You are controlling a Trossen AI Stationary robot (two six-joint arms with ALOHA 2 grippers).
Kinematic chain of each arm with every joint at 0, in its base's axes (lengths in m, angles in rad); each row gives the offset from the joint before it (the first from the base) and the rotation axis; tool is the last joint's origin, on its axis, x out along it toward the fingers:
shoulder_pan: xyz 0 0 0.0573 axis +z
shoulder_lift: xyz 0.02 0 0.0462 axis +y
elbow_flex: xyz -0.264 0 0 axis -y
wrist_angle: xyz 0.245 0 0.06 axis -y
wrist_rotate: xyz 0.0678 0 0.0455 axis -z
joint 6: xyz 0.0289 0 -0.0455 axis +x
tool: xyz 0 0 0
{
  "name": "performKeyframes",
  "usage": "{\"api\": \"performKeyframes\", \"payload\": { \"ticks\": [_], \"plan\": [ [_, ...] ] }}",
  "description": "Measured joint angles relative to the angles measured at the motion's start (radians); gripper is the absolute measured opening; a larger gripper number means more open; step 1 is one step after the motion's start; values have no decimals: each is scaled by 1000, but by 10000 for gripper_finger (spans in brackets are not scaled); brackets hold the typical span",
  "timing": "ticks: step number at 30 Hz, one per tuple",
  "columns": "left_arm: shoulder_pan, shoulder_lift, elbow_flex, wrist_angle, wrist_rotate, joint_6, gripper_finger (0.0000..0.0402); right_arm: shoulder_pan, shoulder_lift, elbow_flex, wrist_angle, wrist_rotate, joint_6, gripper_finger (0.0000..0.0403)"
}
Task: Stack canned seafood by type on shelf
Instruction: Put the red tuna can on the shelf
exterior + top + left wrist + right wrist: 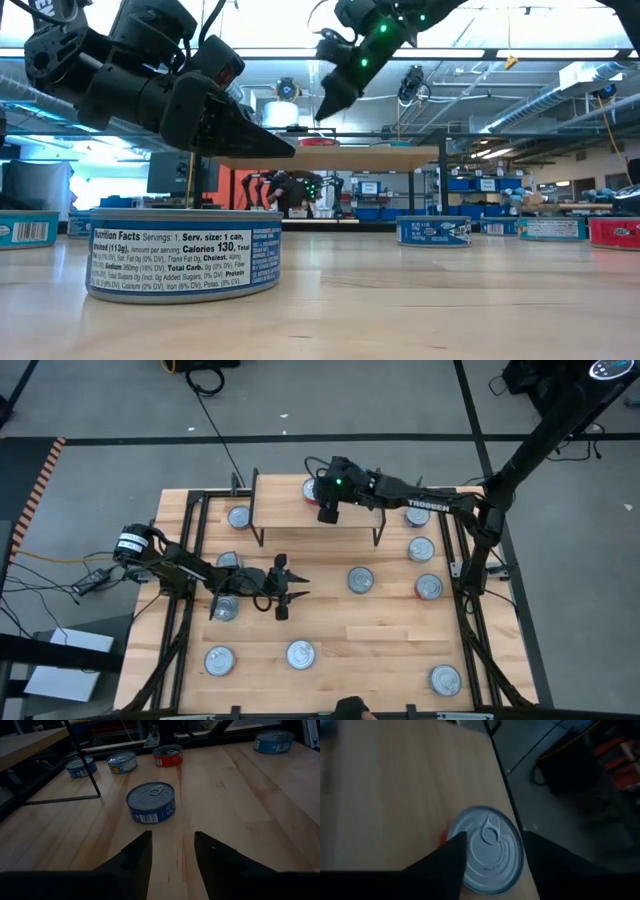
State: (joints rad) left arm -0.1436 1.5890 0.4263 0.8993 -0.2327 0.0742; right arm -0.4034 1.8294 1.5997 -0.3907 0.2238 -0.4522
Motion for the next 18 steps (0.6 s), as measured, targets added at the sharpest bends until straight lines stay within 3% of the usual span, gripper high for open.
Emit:
{"api": "performKeyframes", "payload": {
  "ticks": [4,9,18],
  "plan": [
    [0,0,0,0,2,0,151,-36,0,50,-48,-58,78,137],
    [0,0,0,0,2,0,151,-72,0,54,-134,-206,115,22],
    [0,0,0,0,2,0,151,-77,1,47,-253,-252,57,6]
  ]
}}
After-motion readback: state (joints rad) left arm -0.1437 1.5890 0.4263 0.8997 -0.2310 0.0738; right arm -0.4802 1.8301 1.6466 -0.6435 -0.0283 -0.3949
